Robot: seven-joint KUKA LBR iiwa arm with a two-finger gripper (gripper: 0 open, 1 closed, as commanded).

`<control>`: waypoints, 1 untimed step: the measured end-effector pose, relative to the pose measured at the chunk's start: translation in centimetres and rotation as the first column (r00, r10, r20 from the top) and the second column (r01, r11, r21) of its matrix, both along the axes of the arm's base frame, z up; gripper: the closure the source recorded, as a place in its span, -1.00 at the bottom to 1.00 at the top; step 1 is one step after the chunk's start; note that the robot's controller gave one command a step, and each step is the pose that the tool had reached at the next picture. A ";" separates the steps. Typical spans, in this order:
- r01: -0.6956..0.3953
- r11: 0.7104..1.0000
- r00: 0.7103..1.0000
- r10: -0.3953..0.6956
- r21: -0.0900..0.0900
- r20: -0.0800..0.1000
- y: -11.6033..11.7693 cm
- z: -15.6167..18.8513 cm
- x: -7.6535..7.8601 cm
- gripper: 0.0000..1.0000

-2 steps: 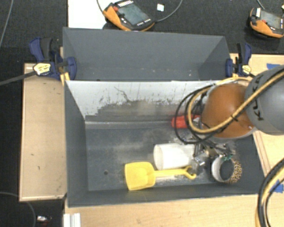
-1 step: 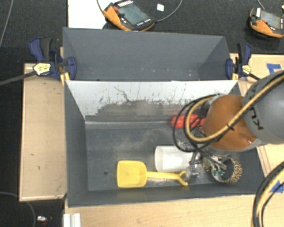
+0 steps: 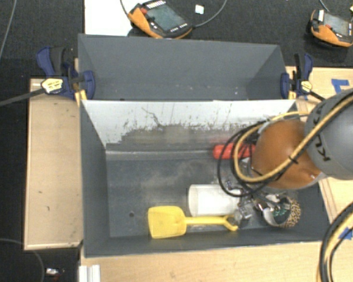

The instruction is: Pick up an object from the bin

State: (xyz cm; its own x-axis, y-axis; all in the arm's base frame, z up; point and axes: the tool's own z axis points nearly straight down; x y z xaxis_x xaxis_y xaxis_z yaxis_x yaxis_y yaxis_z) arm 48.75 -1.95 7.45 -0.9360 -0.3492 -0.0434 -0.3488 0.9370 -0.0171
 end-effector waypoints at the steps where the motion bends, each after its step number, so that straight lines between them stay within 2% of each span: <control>1: 0.294 0.956 0.956 -0.294 0.013 -0.003 -3.2 -0.1 -0.2 1.00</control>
Offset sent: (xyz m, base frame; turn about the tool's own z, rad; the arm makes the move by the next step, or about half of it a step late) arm 0.0000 0.0000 0.0000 0.0000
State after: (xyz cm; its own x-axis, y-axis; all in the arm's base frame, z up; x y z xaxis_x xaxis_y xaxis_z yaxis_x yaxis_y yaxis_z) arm 48.52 -5.20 7.37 -0.9973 -0.0583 -0.0454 -0.0582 0.9983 -0.0041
